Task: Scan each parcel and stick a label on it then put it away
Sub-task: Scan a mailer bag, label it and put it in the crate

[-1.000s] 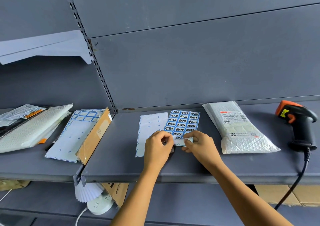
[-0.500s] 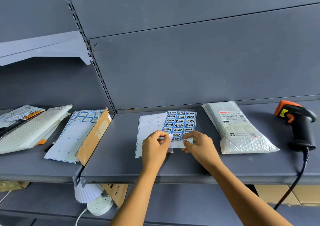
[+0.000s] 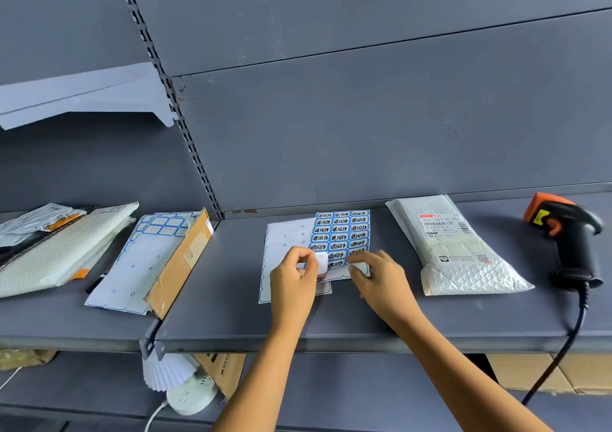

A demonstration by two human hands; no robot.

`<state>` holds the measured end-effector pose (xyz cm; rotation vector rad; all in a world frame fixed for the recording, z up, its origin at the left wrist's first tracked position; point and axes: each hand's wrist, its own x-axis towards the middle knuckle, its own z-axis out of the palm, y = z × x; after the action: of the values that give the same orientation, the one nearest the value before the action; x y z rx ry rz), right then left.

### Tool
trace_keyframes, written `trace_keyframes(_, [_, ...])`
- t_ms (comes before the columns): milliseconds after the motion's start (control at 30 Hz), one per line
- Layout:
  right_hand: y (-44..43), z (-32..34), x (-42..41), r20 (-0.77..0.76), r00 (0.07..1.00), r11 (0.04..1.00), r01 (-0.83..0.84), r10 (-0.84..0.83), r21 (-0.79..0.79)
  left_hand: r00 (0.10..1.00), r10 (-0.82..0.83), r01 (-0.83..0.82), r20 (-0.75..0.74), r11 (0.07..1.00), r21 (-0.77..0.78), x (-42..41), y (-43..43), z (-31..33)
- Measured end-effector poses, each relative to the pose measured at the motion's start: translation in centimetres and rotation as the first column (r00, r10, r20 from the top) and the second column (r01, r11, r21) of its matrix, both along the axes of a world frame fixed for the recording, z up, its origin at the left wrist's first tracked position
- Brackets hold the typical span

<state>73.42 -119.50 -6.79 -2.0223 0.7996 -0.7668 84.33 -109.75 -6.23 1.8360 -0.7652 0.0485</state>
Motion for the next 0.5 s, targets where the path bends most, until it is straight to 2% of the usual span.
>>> trace_keyframes(133, [0.7, -0.9, -0.1, 0.077, 0.992, 0.949, 0.120, -0.102, -0.291, 1.000, -0.006, 0.007, 0.008, 1.000, -0.029, 0.2, 0.0, -0.2])
trace_keyframes(200, [0.8, -1.0, -0.2, 0.092, 0.989, 0.932, 0.137, -0.112, -0.337, 1.000, 0.006, -0.005, 0.026, 1.000, -0.025, 0.2, 0.0, -0.4])
trace_keyframes(267, [0.7, -0.5, -0.6, 0.078, 0.994, 0.968, 0.090, -0.073, -0.233, 0.994, 0.007, -0.006, 0.112, 1.000, -0.011, 0.1, 0.1, -0.5])
trace_keyframes(333, [0.4, 0.0, -0.9, 0.066, 0.998, 1.000, 0.016, -0.015, -0.011, 0.949, -0.013, 0.012, 0.314, 1.000, 0.006, -0.3, 0.1, -0.4])
trace_keyframes(433, [0.2, 0.4, -1.3, 0.123, 0.992, 0.978, -0.019, -0.007, 0.209, 0.745, -0.050, 0.014, 0.665, 0.998, 0.059, -0.7, 0.0, -0.6])
trace_keyframes(500, [0.2, 0.5, -1.3, 0.147, 0.989, 0.966, -0.014, -0.025, 0.257, 0.626, -0.057, -0.001, 0.778, 0.997, 0.074, -0.7, -0.2, -1.0])
